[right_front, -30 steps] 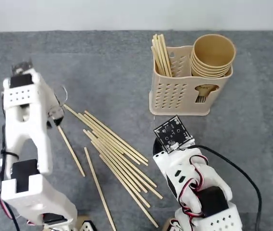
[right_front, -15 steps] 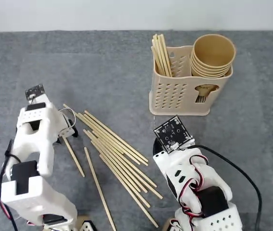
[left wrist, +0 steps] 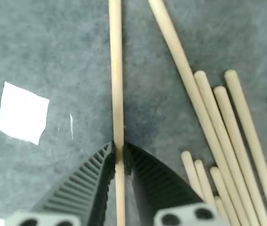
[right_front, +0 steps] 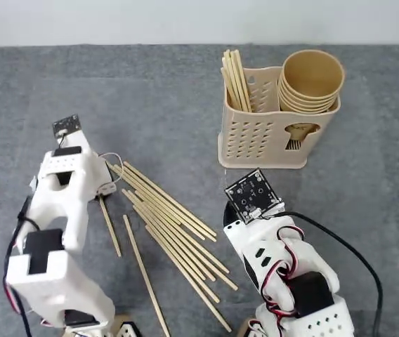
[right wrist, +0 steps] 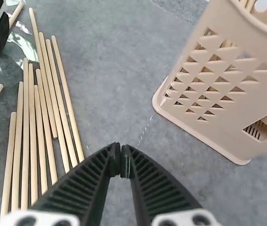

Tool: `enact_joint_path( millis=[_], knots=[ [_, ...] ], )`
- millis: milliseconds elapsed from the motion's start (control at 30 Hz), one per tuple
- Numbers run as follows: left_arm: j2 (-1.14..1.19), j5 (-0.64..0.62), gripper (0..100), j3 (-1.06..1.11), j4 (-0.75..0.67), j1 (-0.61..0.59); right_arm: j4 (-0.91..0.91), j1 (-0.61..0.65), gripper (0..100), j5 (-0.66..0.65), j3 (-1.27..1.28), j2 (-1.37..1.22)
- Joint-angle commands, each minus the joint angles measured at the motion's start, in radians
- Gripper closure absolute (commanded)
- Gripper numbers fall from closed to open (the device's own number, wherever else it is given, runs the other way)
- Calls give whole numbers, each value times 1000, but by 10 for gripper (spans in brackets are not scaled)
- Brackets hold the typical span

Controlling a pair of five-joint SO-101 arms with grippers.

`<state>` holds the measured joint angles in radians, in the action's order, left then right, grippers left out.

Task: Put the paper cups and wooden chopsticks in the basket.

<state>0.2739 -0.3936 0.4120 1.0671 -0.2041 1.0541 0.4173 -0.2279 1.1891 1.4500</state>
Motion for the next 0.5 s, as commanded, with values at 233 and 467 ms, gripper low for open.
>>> enact_joint_path(
  millis=[233, 467],
  knots=[
    [21, 11, 991, -366, 338, 28, -19, -16, 990, 9, -6, 21],
    [-178, 11, 991, -498, 493, 74, -16, -21, 990, 9, -6, 28]
  ],
)
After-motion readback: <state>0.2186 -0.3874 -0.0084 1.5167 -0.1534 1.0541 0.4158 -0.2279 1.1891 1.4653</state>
